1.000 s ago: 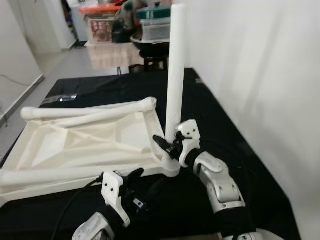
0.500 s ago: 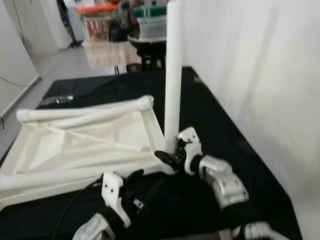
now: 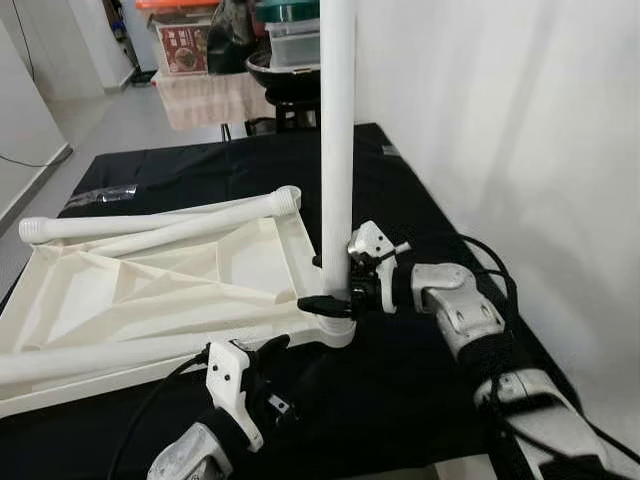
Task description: Building children table
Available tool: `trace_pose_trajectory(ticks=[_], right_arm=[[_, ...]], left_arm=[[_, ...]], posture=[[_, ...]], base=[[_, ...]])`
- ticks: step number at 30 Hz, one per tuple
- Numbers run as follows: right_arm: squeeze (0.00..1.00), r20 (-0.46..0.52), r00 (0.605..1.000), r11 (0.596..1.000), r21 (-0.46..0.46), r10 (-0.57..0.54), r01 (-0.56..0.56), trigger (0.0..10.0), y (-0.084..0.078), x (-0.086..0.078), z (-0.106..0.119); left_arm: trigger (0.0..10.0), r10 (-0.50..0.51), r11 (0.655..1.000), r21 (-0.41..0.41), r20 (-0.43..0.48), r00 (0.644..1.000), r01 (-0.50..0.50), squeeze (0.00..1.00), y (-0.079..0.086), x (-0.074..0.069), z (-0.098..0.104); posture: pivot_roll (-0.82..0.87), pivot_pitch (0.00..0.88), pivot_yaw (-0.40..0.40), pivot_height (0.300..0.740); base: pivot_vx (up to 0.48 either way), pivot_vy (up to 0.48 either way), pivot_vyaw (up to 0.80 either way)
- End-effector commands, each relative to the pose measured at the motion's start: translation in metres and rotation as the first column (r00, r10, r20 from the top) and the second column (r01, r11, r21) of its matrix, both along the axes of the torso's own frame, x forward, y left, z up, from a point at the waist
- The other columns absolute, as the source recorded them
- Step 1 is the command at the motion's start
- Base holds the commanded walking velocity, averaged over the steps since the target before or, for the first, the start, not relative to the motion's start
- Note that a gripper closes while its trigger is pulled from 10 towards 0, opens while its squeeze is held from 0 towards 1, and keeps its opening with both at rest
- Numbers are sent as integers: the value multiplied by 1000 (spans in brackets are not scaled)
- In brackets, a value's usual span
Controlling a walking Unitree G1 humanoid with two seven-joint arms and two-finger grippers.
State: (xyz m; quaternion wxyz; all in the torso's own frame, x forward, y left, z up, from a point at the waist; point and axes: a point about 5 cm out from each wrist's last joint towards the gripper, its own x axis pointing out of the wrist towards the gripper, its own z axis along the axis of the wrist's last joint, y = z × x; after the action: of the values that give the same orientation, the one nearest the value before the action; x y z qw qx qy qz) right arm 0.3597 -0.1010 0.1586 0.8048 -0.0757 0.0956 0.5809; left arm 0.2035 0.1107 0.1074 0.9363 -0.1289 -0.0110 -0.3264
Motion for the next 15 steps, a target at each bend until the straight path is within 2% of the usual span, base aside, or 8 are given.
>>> trace_pose_trajectory(ticks=[1,2,7,10,12,14,15], right_arm=[[0,-22,1000,1000,17,18,-18,3333,7,0,0],[0,-41,999,1000,17,10,-9,0,5,2,-1],[0,-63,998,1000,24,-15,17,0,-3,5,-4],[0,-78,996,998,56,-37,42,0,-17,1,-13],[0,-77,996,997,57,-45,49,0,-21,-1,-17],[0,-75,993,995,33,-87,90,0,-25,-3,-24],[0,-76,974,976,-51,-215,212,0,-26,-5,-40]], left_arm=[[10000,12,1000,6,-8,1000,-12,0,1,0,-3],[10000,13,1000,7,-8,1000,-13,0,1,0,-4],[10000,14,1000,6,-8,1000,-14,0,0,-1,-4],[10000,10,1000,2,-10,1000,-10,0,-1,-2,-4],[10000,9,1000,1,-11,1000,-8,0,-1,-2,-4],[10000,7,1000,0,-12,1000,-7,0,-1,-3,-4],[10000,6,1000,1,-12,1000,-6,0,0,-4,-3]], posture=[[41,0,-5,740],[42,0,-5,740],[34,0,-4,740],[30,0,0,740],[30,0,0,740],[30,0,-4,740],[36,0,-13,740]], base=[[0,0,0],[0,0,0],[0,0,0],[0,0,0],[0,0,0],[0,0,0],[0,0,0]])
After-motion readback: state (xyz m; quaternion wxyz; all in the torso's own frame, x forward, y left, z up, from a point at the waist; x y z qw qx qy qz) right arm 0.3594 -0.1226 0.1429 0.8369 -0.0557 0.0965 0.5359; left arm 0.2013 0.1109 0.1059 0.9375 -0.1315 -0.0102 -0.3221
